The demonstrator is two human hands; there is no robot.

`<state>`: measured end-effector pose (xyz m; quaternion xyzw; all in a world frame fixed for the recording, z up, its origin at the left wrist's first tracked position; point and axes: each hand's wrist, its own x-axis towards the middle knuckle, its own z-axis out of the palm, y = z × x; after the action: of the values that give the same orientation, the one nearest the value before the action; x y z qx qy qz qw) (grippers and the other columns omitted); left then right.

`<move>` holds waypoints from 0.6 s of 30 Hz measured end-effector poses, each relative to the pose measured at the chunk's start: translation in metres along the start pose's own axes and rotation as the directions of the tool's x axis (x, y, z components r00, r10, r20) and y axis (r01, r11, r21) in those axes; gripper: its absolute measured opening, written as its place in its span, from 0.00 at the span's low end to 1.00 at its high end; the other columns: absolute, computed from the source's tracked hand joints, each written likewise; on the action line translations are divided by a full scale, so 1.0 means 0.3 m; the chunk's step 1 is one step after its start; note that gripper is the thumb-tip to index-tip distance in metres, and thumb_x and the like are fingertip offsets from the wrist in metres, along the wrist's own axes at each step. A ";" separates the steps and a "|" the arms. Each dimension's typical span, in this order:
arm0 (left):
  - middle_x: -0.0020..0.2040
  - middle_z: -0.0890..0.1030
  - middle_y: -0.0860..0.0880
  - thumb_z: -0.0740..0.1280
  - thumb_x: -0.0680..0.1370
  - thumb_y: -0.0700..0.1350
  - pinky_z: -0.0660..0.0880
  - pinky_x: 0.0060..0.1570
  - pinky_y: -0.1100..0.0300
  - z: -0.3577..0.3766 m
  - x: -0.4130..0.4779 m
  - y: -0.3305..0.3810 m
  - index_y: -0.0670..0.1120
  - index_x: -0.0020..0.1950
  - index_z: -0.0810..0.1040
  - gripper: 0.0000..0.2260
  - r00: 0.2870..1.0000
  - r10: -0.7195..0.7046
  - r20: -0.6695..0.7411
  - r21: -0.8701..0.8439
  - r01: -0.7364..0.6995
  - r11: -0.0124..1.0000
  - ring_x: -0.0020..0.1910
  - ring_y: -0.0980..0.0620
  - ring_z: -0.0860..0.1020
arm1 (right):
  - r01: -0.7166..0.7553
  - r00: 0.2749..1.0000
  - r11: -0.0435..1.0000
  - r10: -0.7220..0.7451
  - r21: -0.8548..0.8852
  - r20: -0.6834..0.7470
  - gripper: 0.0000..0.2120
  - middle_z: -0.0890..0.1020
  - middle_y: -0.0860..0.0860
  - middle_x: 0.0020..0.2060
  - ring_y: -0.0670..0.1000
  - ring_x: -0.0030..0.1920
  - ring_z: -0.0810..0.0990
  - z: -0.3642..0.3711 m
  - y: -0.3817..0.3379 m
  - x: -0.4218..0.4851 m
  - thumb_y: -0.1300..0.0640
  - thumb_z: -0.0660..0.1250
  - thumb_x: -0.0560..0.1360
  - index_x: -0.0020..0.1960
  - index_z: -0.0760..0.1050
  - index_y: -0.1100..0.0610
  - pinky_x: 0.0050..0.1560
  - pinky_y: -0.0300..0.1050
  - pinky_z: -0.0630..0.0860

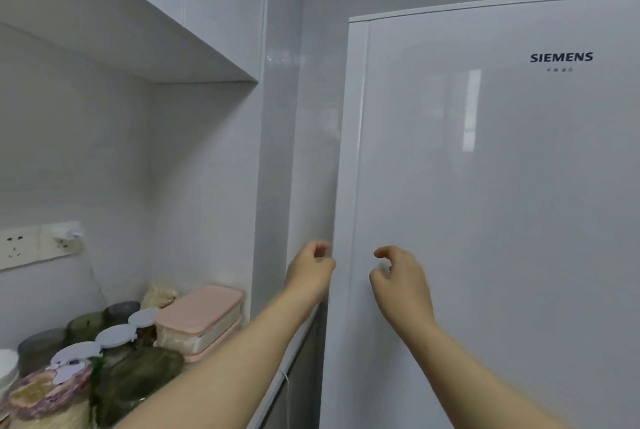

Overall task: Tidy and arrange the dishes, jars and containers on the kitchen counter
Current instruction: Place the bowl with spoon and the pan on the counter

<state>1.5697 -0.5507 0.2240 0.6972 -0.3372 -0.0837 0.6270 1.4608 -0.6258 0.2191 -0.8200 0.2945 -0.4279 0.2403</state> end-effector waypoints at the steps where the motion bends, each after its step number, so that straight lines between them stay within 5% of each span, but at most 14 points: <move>1: 0.68 0.70 0.49 0.59 0.80 0.41 0.66 0.60 0.60 0.001 0.027 -0.007 0.47 0.70 0.67 0.18 1.000 0.012 0.020 0.008 -0.013 1.000 0.65 0.50 0.70 | -0.005 1.000 0.999 0.004 -0.039 -0.026 0.19 0.73 0.49 0.64 0.51 0.64 0.70 0.009 -0.005 0.008 0.62 0.58 0.75 0.64 0.71 0.54 0.65 0.48 0.67; 4: 0.70 0.69 0.48 0.60 0.80 0.44 0.65 0.64 0.59 0.016 0.112 -0.023 0.46 0.73 0.64 0.20 0.996 0.059 0.068 -0.028 -0.057 0.998 0.67 0.49 0.69 | -0.017 0.995 0.993 0.005 -0.118 -0.096 0.19 0.72 0.48 0.64 0.50 0.65 0.69 0.025 -0.006 0.038 0.61 0.58 0.75 0.65 0.70 0.54 0.66 0.45 0.65; 9: 0.62 0.75 0.50 0.59 0.81 0.42 0.68 0.52 0.63 0.061 0.169 -0.058 0.44 0.70 0.67 0.17 0.986 0.078 0.147 -0.243 -0.040 0.969 0.54 0.54 0.73 | -0.084 0.988 0.991 0.069 -0.104 -0.141 0.19 0.72 0.49 0.62 0.50 0.62 0.70 0.032 0.005 0.059 0.61 0.59 0.75 0.65 0.69 0.53 0.64 0.46 0.67; 13: 0.60 0.77 0.45 0.57 0.82 0.42 0.72 0.40 0.64 0.072 0.196 -0.091 0.41 0.66 0.70 0.14 0.984 0.026 0.178 -0.265 0.023 0.964 0.51 0.50 0.76 | -0.133 0.984 0.981 0.114 -0.140 -0.134 0.19 0.69 0.50 0.59 0.51 0.59 0.69 0.052 0.007 0.070 0.59 0.60 0.74 0.64 0.67 0.52 0.61 0.45 0.68; 18: 0.53 0.77 0.45 0.59 0.81 0.43 0.70 0.37 0.70 0.058 0.216 -0.122 0.41 0.61 0.72 0.11 0.978 0.083 0.193 -0.269 -0.029 0.963 0.46 0.53 0.75 | -0.171 0.978 0.969 0.146 -0.178 -0.146 0.20 0.66 0.50 0.60 0.51 0.60 0.67 0.076 -0.002 0.069 0.58 0.61 0.74 0.65 0.66 0.51 0.60 0.43 0.68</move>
<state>1.6230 -0.6029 0.2063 0.5854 -0.4048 -0.1806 0.6789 1.4899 -0.6364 0.2193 -0.7829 0.4139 -0.4304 0.1746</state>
